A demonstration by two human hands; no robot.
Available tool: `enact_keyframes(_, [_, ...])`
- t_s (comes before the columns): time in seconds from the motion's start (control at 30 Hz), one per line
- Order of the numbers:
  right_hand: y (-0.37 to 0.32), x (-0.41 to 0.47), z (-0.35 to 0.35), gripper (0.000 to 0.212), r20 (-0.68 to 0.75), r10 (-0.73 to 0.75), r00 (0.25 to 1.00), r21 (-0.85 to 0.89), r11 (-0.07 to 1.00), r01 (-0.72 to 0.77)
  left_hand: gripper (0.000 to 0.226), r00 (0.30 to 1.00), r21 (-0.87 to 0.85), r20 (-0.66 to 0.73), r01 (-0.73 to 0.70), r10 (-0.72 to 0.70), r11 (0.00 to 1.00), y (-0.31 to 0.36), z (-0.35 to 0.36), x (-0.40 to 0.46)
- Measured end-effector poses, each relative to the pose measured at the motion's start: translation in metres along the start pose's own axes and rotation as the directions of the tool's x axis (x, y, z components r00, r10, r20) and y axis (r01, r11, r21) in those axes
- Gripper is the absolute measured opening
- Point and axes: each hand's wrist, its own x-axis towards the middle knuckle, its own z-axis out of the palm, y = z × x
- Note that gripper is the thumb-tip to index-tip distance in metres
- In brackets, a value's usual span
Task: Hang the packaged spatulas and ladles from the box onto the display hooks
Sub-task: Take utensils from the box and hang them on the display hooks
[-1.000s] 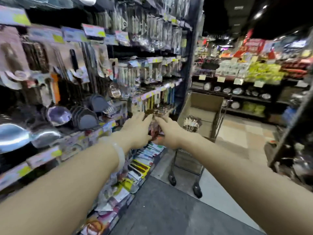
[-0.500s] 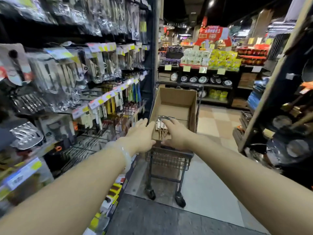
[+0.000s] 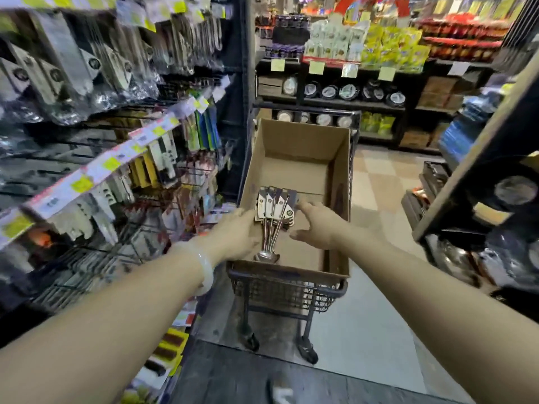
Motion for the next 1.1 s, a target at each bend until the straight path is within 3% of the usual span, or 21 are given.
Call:
enact_keyframes(0.17, [0.046,0.117,0.02,0.059,0.096,-0.004,0.995,0.105,0.994,-0.006,0.06,0.993,-0.092,0.058,0.108,-0.102,0.99,-0.015,0.032,0.096])
enact_keyframes(0.33, [0.09,0.213,0.065,0.036,0.217,0.044,0.975,0.283,0.953,-0.106,0.059,0.959,-0.177,0.19,0.244,-0.211,0.953,-0.025,0.066,0.17])
enact_keyframes(0.43, [0.106,0.249,0.093,0.006,0.261,0.1,0.96,0.32,0.929,-0.184,0.056,0.928,-0.223,0.256,0.329,-0.27,0.918,-0.033,0.091,0.204])
enact_keyframes(0.57, [0.119,0.286,0.142,0.033,0.329,0.16,0.931,0.321,0.908,-0.269,0.052,0.89,-0.261,0.337,0.402,-0.307,0.878,-0.043,0.124,0.241])
enact_keyframes(0.67, [0.118,0.311,0.169,0.044,0.362,0.236,0.902,0.414,0.826,-0.382,0.05,0.872,-0.314,0.365,0.444,-0.325,0.839,-0.049,0.144,0.264])
enact_keyframes(0.83, [0.114,0.344,0.196,0.025,0.388,0.378,0.841,0.5,0.68,-0.536,0.05,0.854,-0.384,0.412,0.478,-0.317,0.79,-0.059,0.167,0.288])
enact_keyframes(0.9, [0.114,0.351,0.201,0.038,0.387,0.437,0.812,0.472,0.663,-0.581,0.048,0.847,-0.419,0.42,0.501,-0.327,0.757,-0.065,0.172,0.292])
enact_keyframes(0.97, [0.113,0.355,0.204,0.035,0.391,0.489,0.78,0.448,0.64,-0.625,0.047,0.838,-0.442,0.431,0.519,-0.335,0.732,-0.071,0.176,0.296])
enact_keyframes(1.1, [0.11,0.354,0.205,0.023,0.333,0.52,0.786,0.452,0.644,-0.618,0.042,0.818,-0.485,0.453,0.559,-0.353,0.673,-0.08,0.18,0.3])
